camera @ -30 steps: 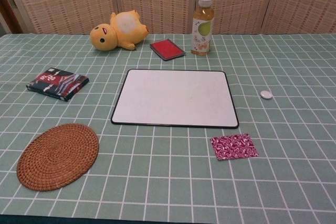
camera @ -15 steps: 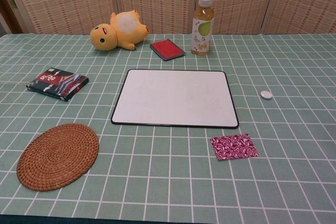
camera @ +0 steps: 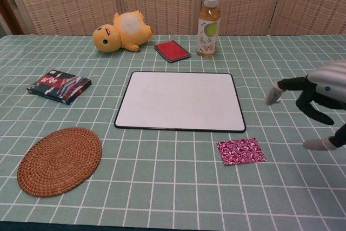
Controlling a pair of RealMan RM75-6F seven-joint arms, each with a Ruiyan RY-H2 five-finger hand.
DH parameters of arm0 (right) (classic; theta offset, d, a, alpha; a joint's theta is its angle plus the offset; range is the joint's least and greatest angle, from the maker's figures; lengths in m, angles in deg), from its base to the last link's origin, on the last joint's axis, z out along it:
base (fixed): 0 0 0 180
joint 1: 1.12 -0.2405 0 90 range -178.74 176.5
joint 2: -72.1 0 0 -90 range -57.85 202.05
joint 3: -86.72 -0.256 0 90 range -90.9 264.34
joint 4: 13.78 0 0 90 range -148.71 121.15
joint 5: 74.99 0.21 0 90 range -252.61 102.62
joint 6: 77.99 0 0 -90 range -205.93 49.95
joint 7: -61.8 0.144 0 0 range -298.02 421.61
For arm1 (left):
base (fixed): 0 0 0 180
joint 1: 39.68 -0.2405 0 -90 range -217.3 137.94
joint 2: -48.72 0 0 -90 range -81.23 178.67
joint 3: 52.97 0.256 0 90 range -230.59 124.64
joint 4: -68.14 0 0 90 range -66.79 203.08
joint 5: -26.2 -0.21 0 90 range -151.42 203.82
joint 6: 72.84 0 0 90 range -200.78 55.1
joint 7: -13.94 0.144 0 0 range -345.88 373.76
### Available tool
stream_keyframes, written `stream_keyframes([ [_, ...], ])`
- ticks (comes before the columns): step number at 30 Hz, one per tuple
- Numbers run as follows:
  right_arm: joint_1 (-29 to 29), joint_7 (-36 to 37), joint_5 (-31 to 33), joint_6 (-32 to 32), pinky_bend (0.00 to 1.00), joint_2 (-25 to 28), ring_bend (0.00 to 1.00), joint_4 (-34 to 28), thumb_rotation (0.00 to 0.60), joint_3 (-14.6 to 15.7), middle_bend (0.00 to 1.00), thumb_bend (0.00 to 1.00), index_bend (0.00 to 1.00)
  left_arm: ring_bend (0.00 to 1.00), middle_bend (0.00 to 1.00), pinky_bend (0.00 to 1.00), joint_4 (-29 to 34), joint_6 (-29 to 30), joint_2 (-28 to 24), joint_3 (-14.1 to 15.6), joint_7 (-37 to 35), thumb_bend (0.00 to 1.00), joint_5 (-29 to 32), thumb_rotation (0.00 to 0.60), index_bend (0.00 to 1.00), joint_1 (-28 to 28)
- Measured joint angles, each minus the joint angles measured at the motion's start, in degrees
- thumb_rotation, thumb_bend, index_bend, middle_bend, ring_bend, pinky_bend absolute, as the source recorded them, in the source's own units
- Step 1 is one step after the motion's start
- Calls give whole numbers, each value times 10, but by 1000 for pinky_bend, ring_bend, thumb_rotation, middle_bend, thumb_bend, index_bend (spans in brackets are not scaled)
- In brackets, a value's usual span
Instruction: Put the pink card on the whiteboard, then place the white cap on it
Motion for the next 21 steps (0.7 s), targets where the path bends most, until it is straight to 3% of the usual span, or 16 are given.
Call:
stream_keyframes([
  [12, -54, -72, 87, 76, 1000, -85, 991, 43, 600, -16, 833, 124, 270, 170, 169, 46, -5, 0, 3, 2, -3, 220, 1, 600, 243, -3],
  [21, -84, -110, 146, 106, 1000, -118, 991, 66, 600, -20, 833, 124, 270, 170, 169, 46, -8, -2, 4, 2, -5, 220, 3, 600, 243, -4],
])
